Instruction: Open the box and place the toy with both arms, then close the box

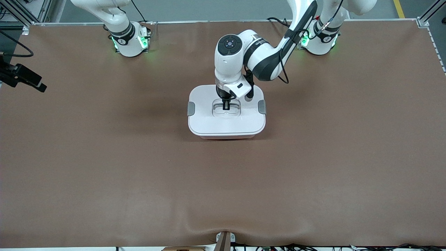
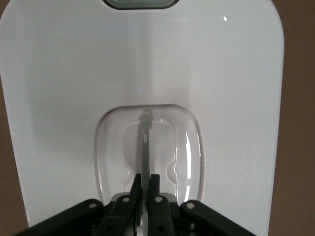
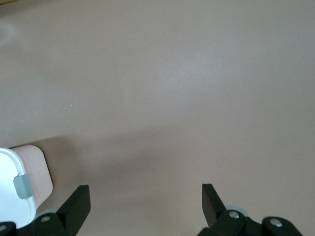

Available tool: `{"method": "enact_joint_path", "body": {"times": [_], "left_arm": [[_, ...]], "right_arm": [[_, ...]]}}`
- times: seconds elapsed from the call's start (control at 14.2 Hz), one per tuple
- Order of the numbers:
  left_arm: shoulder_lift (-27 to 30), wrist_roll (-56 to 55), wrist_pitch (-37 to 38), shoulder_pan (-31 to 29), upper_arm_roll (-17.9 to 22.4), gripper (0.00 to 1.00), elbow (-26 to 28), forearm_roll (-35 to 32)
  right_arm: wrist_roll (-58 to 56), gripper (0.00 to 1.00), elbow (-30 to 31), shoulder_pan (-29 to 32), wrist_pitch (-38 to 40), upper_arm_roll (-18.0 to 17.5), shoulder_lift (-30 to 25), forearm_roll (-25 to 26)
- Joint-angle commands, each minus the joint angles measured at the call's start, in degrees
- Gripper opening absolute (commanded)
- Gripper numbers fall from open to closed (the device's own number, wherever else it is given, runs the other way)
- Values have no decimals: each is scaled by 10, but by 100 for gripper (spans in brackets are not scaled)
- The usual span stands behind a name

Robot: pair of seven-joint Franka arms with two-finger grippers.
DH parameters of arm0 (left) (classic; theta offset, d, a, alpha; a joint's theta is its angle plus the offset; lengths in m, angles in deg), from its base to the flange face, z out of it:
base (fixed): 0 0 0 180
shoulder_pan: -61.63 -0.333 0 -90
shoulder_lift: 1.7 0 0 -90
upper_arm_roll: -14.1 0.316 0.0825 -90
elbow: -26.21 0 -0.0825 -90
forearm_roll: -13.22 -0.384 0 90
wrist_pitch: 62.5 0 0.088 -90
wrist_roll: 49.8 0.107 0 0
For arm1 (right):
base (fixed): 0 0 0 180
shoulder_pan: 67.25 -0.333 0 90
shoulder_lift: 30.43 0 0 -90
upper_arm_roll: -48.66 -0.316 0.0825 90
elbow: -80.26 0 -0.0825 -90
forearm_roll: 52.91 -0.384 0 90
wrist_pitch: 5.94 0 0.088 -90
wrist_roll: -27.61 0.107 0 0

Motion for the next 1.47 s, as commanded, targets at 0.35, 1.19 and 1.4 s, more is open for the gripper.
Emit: {"method": "enact_joint_path", "body": {"times": [0.35, 1.19, 1.4], "left_arm": [[3, 5, 14, 7, -3, 32, -1, -9], [13, 43, 108, -2, 3, 100, -62, -9], [11, 78, 131, -18, 3, 100, -84, -9]], "right_arm": [[-98, 100, -17, 5, 50, -3, 11, 7], [-98, 100, -38, 6, 52, -2, 26, 6], [-99, 100, -39, 6, 46, -2, 26, 8]]}}
